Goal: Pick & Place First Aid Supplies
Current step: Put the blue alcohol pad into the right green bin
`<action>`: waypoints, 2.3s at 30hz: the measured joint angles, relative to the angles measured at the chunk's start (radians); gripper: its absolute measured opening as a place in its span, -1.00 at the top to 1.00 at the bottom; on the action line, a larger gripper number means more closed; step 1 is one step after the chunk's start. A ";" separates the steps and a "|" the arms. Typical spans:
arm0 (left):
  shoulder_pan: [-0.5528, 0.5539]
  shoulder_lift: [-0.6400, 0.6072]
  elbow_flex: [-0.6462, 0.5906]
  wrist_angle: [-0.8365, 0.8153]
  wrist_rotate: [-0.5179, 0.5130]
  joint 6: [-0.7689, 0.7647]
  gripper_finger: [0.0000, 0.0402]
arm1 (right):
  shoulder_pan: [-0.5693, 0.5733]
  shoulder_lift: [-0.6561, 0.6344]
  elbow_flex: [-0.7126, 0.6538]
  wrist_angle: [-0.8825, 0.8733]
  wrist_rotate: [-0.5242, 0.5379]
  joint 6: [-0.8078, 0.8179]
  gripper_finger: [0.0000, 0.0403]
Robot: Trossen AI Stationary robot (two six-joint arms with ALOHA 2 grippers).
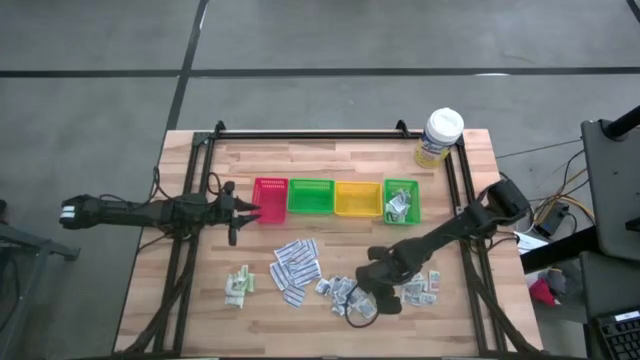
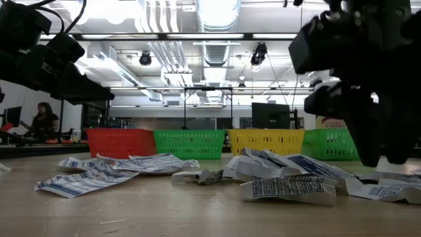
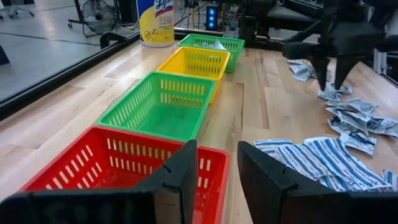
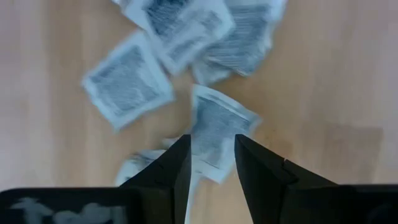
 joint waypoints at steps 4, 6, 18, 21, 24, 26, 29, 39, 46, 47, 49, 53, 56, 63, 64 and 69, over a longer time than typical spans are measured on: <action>0.000 0.000 0.000 0.000 0.000 0.000 0.44 | -0.005 0.003 0.000 -0.031 0.036 0.001 0.41; 0.000 0.000 0.000 0.000 0.000 0.000 0.44 | -0.006 0.003 0.000 -0.029 0.042 0.000 0.42; 0.000 0.000 0.000 0.000 0.000 0.000 0.44 | -0.005 0.037 0.002 -0.024 0.088 0.023 0.41; 0.000 0.000 0.000 0.001 0.000 0.000 0.44 | -0.007 0.050 0.005 -0.028 0.105 0.022 0.45; 0.000 0.000 0.000 0.001 0.000 0.000 0.44 | -0.008 0.054 0.005 -0.030 0.119 0.019 0.49; 0.000 0.000 0.000 0.001 0.000 0.000 0.44 | -0.009 0.054 0.005 -0.032 0.129 0.018 0.53; 0.000 0.000 0.000 0.001 0.000 0.000 0.44 | -0.009 0.052 0.004 -0.039 0.137 0.016 0.59; 0.000 0.000 0.000 0.002 0.000 0.000 0.44 | -0.010 0.054 0.004 -0.066 0.144 0.007 0.88; 0.000 0.000 0.000 0.002 0.000 0.000 0.44 | -0.010 0.055 0.003 -0.070 0.156 0.004 0.96; 0.000 0.000 0.000 0.002 0.000 0.000 0.44 | -0.010 0.054 0.004 -0.073 0.158 0.004 0.96; 0.000 0.000 0.000 0.002 -0.001 0.000 0.44 | -0.010 0.050 0.013 -0.090 0.165 0.004 0.96; 0.000 0.000 0.000 0.002 -0.001 0.000 0.44 | -0.011 0.028 0.033 -0.124 0.175 -0.001 0.96; 0.000 0.000 0.000 0.002 -0.001 0.000 0.44 | -0.012 -0.005 0.064 -0.150 0.174 -0.003 0.96; 0.000 0.000 0.000 0.003 -0.001 0.000 0.44 | -0.011 -0.049 0.083 -0.168 0.173 -0.004 0.96; 0.000 0.000 0.000 0.003 -0.001 0.000 0.44 | -0.011 -0.057 0.084 -0.167 0.176 -0.003 0.96; 0.000 0.000 0.000 0.003 -0.001 0.000 0.44 | -0.010 -0.086 0.088 -0.237 0.277 0.044 0.96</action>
